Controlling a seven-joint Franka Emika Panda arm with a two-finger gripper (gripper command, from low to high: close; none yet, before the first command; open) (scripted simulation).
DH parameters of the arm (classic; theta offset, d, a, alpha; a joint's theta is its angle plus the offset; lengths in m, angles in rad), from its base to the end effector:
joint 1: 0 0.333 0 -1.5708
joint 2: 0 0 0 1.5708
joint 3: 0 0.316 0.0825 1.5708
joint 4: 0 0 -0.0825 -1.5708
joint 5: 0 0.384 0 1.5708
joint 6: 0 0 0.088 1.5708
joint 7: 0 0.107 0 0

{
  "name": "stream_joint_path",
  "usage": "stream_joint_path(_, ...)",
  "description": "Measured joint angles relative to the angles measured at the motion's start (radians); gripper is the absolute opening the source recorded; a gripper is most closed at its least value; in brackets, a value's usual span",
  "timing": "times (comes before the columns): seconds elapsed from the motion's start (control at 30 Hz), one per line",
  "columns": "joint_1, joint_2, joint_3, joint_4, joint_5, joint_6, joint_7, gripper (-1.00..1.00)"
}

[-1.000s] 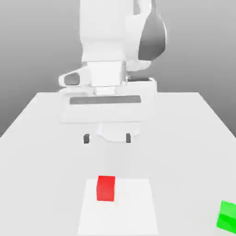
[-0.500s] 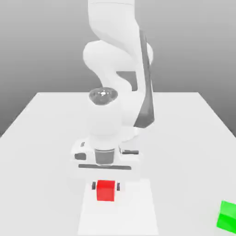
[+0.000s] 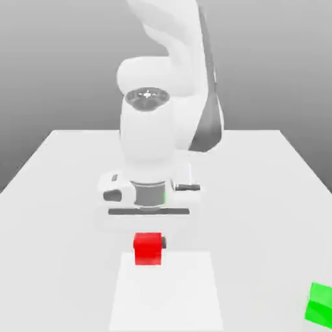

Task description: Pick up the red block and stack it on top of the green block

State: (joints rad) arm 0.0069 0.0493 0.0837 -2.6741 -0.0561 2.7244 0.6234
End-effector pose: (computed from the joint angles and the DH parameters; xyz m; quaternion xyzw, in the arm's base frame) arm 0.4154 0.0403 0.2203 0.9711 -0.2385 0.0039 0.0085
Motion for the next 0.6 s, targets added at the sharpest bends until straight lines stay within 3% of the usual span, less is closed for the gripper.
stream_joint_path(0.33, 0.203, 0.201, 0.223, 0.376, -0.083, -0.193, -0.382, -1.00)
stream_joint_path(0.47, 0.255, 0.333, 0.205, 0.419, -0.155, -0.113, -0.373, -1.00)
stream_joint_path(0.5, 0.263, 0.358, 0.195, 0.422, -0.169, -0.091, -0.365, 1.00)
stream_joint_path(0.6, 0.263, 0.358, 0.195, 0.422, -0.169, -0.091, -0.365, 1.00)
